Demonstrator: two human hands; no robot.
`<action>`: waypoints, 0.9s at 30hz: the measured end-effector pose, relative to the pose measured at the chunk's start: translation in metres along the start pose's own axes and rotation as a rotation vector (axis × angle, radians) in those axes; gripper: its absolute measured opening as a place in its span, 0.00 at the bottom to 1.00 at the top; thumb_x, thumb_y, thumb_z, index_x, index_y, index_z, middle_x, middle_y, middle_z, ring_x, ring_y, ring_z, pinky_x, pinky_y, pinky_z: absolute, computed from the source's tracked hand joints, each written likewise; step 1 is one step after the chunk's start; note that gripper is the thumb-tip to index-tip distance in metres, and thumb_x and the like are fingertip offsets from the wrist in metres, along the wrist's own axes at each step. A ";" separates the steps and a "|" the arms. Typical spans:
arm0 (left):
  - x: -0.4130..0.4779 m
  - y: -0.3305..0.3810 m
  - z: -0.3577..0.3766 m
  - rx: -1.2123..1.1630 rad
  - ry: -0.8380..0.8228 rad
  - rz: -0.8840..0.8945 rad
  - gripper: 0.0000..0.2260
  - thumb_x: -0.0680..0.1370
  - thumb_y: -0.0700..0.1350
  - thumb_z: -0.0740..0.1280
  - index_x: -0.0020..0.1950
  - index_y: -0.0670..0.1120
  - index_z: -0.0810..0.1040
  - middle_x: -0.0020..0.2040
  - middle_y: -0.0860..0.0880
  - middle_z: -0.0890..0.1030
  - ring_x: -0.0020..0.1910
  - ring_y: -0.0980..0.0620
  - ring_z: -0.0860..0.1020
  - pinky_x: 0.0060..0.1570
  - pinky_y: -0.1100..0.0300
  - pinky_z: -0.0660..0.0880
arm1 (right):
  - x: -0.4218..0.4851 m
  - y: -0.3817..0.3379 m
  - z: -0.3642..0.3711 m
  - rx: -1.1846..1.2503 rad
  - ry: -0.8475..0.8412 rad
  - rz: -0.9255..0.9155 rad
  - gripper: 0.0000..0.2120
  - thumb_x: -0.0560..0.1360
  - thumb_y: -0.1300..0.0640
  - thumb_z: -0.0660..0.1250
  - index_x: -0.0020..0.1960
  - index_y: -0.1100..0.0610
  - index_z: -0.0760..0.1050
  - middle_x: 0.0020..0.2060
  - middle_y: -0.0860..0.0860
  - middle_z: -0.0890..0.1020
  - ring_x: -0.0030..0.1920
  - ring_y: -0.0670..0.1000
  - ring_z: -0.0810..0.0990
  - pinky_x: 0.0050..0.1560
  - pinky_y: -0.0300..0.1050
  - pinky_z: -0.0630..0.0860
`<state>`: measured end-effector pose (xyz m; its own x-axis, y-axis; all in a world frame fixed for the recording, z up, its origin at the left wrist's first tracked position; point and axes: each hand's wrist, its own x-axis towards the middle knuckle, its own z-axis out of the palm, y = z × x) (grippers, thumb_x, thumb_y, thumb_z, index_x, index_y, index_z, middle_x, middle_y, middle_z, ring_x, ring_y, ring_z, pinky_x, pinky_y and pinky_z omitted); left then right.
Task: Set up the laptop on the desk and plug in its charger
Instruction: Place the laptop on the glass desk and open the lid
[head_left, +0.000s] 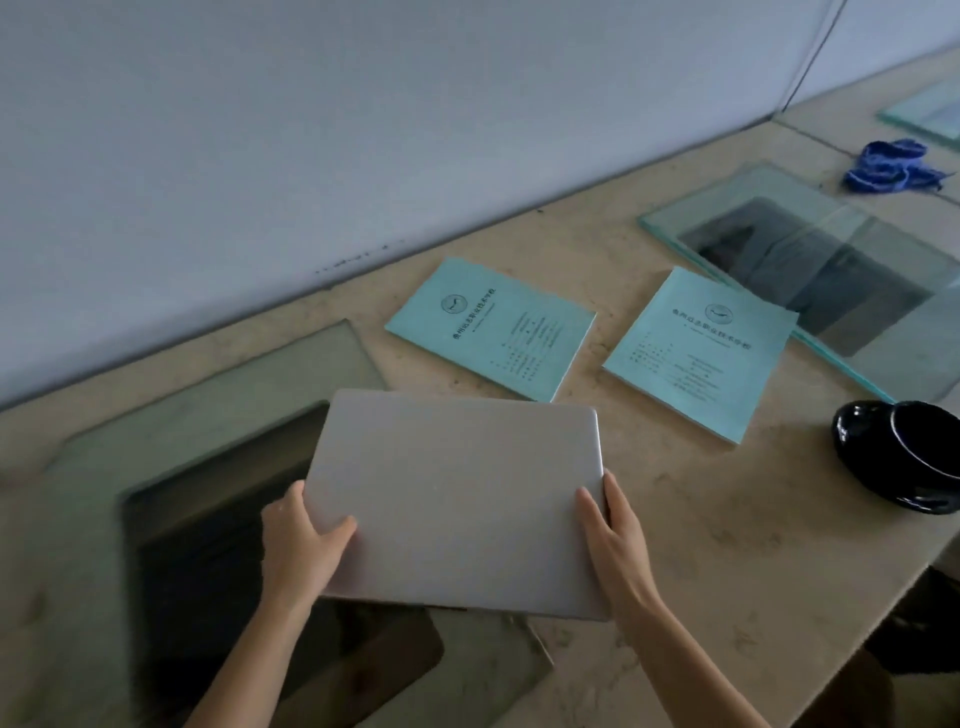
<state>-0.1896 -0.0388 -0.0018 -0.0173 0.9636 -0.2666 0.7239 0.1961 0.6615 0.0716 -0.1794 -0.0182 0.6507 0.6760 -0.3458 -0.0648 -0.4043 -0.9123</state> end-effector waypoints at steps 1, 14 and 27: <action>-0.007 -0.013 -0.010 -0.001 0.019 -0.027 0.27 0.70 0.41 0.72 0.66 0.40 0.69 0.61 0.39 0.73 0.60 0.41 0.73 0.57 0.42 0.75 | 0.000 -0.001 0.009 -0.023 -0.050 -0.003 0.12 0.78 0.49 0.62 0.61 0.44 0.71 0.49 0.45 0.82 0.44 0.44 0.82 0.44 0.43 0.78; -0.069 -0.131 -0.063 -0.275 0.320 -0.490 0.26 0.74 0.43 0.69 0.69 0.37 0.66 0.66 0.36 0.71 0.63 0.37 0.71 0.61 0.46 0.68 | -0.018 -0.004 0.128 -0.331 -0.370 -0.146 0.17 0.78 0.50 0.62 0.65 0.56 0.70 0.62 0.50 0.65 0.60 0.46 0.66 0.67 0.41 0.61; -0.087 -0.159 -0.067 -0.294 0.292 -0.556 0.24 0.74 0.39 0.67 0.67 0.35 0.67 0.65 0.34 0.71 0.64 0.38 0.70 0.65 0.46 0.67 | -0.020 0.013 0.157 -0.563 -0.386 -0.222 0.26 0.78 0.45 0.60 0.70 0.60 0.67 0.72 0.52 0.59 0.72 0.54 0.57 0.74 0.51 0.53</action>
<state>-0.3497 -0.1413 -0.0367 -0.5461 0.7072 -0.4489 0.3372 0.6762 0.6550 -0.0614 -0.1014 -0.0576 0.2824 0.9070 -0.3125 0.5057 -0.4176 -0.7549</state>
